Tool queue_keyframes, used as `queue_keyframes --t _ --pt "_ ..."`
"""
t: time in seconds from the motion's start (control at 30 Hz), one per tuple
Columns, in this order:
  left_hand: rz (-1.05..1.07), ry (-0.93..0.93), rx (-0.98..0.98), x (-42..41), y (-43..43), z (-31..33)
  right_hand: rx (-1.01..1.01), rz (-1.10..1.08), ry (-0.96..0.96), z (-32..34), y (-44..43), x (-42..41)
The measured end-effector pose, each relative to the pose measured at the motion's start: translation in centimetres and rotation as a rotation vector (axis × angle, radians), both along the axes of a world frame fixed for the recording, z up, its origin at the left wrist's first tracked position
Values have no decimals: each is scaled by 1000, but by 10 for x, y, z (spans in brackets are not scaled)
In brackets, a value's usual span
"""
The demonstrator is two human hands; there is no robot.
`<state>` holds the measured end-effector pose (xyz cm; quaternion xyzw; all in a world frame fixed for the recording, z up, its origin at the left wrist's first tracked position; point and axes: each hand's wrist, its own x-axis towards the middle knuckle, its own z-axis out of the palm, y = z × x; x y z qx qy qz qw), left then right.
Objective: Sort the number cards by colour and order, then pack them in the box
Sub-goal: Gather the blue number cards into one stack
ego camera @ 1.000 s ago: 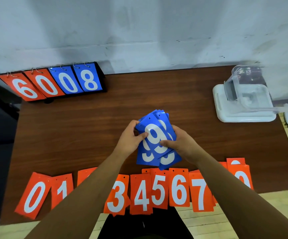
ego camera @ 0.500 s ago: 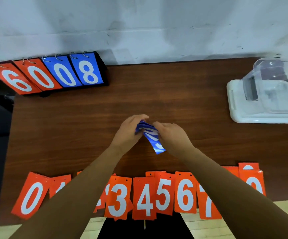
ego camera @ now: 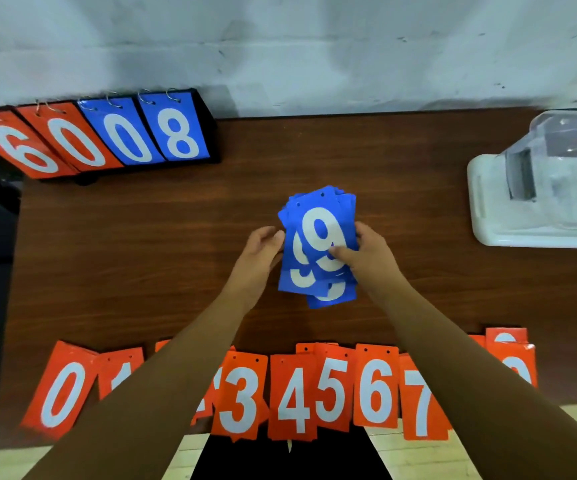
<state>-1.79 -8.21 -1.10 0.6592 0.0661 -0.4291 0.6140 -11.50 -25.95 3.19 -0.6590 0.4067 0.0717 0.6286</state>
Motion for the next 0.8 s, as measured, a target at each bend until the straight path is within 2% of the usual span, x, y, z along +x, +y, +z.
queue_keyframes --t 0.13,0.23,0.3,0.4,0.47,0.5,0.57,0.6,0.7,0.8 --pt "58 226 -189 -14 -19 5 119 -79 17 -4 27 1" --pt "27 202 -111 -18 -22 6 80 -55 21 -6 36 0" --pt "-1 48 -22 -14 -15 7 -96 117 9 -1 29 -1" --pt "-78 -452 153 8 1 20 -588 524 27 6 19 -1" --pt "-319 -749 187 19 8 26 -849 691 -17 2 19 1" --pt "-460 -804 178 20 10 26 -925 741 -39 -2 22 1" --pt "-643 -793 184 15 13 16 -999 812 -32 -12 31 1" --pt "-668 -757 198 10 16 10 -997 841 -16 -16 36 0" --pt "-594 -669 217 -2 23 1 -967 879 -9 -26 41 -4" --pt "-456 -615 179 -5 28 0 -1019 795 30 -27 28 -14"
